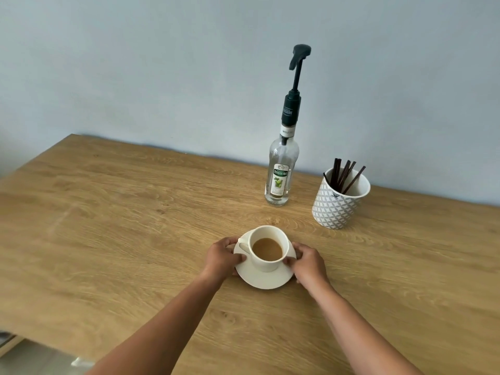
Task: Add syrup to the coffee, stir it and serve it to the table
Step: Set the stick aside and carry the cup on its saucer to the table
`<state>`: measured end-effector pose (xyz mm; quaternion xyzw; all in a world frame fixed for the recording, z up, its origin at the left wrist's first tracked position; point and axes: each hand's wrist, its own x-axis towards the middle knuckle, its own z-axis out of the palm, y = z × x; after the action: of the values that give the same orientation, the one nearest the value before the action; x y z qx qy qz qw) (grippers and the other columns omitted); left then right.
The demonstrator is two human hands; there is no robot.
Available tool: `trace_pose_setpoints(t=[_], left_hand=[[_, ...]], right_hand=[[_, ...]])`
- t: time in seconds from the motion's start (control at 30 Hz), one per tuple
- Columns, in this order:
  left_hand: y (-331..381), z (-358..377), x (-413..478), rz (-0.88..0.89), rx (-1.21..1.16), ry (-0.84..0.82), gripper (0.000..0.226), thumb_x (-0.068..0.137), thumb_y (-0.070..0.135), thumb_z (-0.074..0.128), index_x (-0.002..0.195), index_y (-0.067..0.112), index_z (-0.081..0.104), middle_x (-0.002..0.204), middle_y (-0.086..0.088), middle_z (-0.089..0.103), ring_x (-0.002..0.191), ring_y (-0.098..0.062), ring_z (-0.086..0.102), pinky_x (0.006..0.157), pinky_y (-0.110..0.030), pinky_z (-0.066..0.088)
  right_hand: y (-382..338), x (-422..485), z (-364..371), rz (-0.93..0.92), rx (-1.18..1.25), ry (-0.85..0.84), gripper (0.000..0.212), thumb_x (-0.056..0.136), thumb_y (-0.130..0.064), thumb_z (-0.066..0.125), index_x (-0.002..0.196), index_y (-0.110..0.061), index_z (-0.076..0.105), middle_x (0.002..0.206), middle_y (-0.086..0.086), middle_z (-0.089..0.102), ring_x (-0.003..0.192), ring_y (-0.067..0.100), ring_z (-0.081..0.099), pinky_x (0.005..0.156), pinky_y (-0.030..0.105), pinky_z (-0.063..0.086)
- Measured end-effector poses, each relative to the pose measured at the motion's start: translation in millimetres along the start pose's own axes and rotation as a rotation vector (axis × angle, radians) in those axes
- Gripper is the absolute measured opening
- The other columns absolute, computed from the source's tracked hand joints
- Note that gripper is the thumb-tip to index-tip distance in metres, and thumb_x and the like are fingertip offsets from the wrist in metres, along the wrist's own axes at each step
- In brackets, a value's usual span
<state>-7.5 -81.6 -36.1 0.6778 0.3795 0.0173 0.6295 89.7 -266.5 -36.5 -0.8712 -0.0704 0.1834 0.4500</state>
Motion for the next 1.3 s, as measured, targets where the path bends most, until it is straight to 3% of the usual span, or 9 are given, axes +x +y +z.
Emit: trace_pose_setpoints(t=[0.1, 0.3, 0.43, 0.53, 0.63, 0.77, 1.0, 1.17, 1.3], left_hand=[[-2, 1, -6, -0.020, -0.045, 0.007, 0.047, 0.084, -0.009, 0.067, 0.127, 0.010, 0.063, 0.083, -0.001, 0.071, 0.075, -0.016, 0.069, 0.044, -0.026, 0.055], [-7, -4, -22, -0.035, -0.098, 0.086, 0.047, 0.085, -0.010, 0.067, 0.129, 0.006, 0.062, 0.081, -0.004, 0.071, 0.074, -0.019, 0.068, 0.045, -0.027, 0.053], [-14, -15, -38, -0.034, -0.137, 0.163, 0.047, 0.085, -0.006, 0.068, 0.129, 0.009, 0.063, 0.087, -0.009, 0.074, 0.073, -0.017, 0.070, 0.050, -0.028, 0.056], [-20, -30, -50, -0.047, -0.174, 0.220, 0.046, 0.085, -0.004, 0.069, 0.128, 0.010, 0.064, 0.092, -0.009, 0.075, 0.082, -0.018, 0.070, 0.063, -0.030, 0.056], [-26, -48, -64, -0.050, -0.218, 0.281, 0.046, 0.084, -0.006, 0.068, 0.128, 0.009, 0.064, 0.088, -0.006, 0.073, 0.082, -0.018, 0.069, 0.062, -0.028, 0.053], [-38, -76, -89, -0.048, -0.255, 0.352, 0.047, 0.085, -0.005, 0.068, 0.129, 0.009, 0.063, 0.087, -0.003, 0.073, 0.078, -0.015, 0.069, 0.056, -0.024, 0.053], [-72, -133, -137, -0.064, -0.364, 0.489, 0.048, 0.084, -0.006, 0.070, 0.128, 0.010, 0.063, 0.103, -0.018, 0.075, 0.097, -0.032, 0.072, 0.081, -0.056, 0.062], [-109, -180, -185, -0.051, -0.417, 0.557, 0.048, 0.082, -0.006, 0.072, 0.127, 0.009, 0.065, 0.099, -0.015, 0.077, 0.094, -0.032, 0.073, 0.072, -0.046, 0.065], [-134, -220, -236, -0.045, -0.439, 0.617, 0.047, 0.082, -0.009, 0.071, 0.125, 0.009, 0.066, 0.103, -0.029, 0.073, 0.087, -0.031, 0.073, 0.067, -0.043, 0.064]], right_hand=[[-1, 1, -2, -0.016, 0.001, -0.036, 0.040, 0.077, -0.017, 0.072, 0.069, -0.053, 0.058, 0.066, -0.034, 0.061, 0.064, 0.003, 0.064, 0.050, 0.030, 0.051], [-7, 3, -2, -0.070, 0.015, -0.128, 0.034, 0.081, -0.018, 0.072, 0.104, -0.041, 0.064, 0.090, -0.016, 0.069, 0.076, 0.014, 0.068, 0.047, 0.028, 0.046], [-14, 2, 7, -0.134, 0.018, -0.181, 0.037, 0.082, -0.017, 0.071, 0.084, -0.053, 0.059, 0.085, -0.021, 0.068, 0.072, 0.010, 0.067, 0.048, 0.028, 0.049], [-20, 0, 20, -0.183, 0.023, -0.241, 0.032, 0.082, -0.016, 0.069, 0.097, -0.044, 0.067, 0.077, -0.015, 0.071, 0.063, 0.004, 0.062, 0.051, 0.029, 0.047], [-29, -5, 37, -0.238, 0.036, -0.291, 0.032, 0.082, -0.013, 0.069, 0.104, -0.037, 0.070, 0.070, -0.012, 0.070, 0.050, -0.001, 0.056, 0.050, 0.028, 0.044], [-47, -22, 62, -0.297, 0.029, -0.369, 0.032, 0.082, -0.011, 0.069, 0.102, -0.036, 0.070, 0.071, -0.005, 0.070, 0.051, 0.006, 0.054, 0.051, 0.031, 0.045], [-80, -74, 109, -0.409, 0.016, -0.528, 0.028, 0.082, -0.008, 0.069, 0.099, -0.030, 0.072, 0.076, -0.005, 0.073, 0.064, 0.011, 0.062, 0.059, 0.031, 0.048], [-101, -128, 148, -0.468, 0.004, -0.605, 0.031, 0.081, -0.004, 0.069, 0.096, -0.032, 0.072, 0.064, -0.015, 0.069, 0.052, -0.003, 0.055, 0.050, 0.023, 0.042], [-113, -184, 180, -0.502, 0.029, -0.663, 0.038, 0.080, -0.002, 0.069, 0.093, -0.038, 0.070, 0.060, -0.012, 0.066, 0.049, -0.001, 0.051, 0.047, 0.021, 0.041]])
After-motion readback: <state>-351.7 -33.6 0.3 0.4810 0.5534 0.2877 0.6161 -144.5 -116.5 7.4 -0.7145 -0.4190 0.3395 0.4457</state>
